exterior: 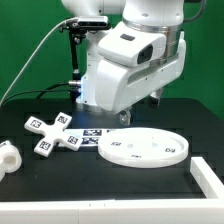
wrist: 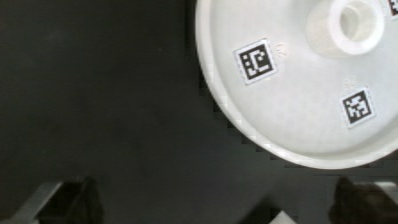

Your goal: Assemble round table

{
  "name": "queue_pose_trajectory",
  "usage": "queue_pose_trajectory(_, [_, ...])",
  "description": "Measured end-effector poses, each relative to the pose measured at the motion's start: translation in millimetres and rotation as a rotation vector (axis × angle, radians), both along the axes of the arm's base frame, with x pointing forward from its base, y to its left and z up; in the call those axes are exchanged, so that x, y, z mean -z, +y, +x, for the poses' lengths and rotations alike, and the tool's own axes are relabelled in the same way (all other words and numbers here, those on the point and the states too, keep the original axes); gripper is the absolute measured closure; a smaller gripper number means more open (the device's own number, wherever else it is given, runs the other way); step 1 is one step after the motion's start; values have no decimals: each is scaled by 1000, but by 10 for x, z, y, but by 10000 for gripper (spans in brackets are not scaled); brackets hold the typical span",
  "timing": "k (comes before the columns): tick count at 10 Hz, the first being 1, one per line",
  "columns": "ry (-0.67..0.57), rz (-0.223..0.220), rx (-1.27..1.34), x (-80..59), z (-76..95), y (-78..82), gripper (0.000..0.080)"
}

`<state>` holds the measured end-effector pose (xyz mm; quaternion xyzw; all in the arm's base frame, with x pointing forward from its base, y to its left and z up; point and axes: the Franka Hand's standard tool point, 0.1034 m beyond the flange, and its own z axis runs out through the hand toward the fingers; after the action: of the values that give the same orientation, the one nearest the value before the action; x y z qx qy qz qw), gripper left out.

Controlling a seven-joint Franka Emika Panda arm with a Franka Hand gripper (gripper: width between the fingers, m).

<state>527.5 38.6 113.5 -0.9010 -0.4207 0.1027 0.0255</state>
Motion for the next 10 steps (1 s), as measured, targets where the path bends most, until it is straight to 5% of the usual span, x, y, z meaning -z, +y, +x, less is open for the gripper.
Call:
queue_pose_trajectory(2, [-29,12,-24,87,-213,-114,150])
queue_pose_trajectory(5, [-30,14,-19,128,-251,-139,150])
queue_pose_trajectory(7, [-77,21,49,232,-339,-20,150])
queue_pose_trajectory(10, [-127,33,24,486,-761,147,150])
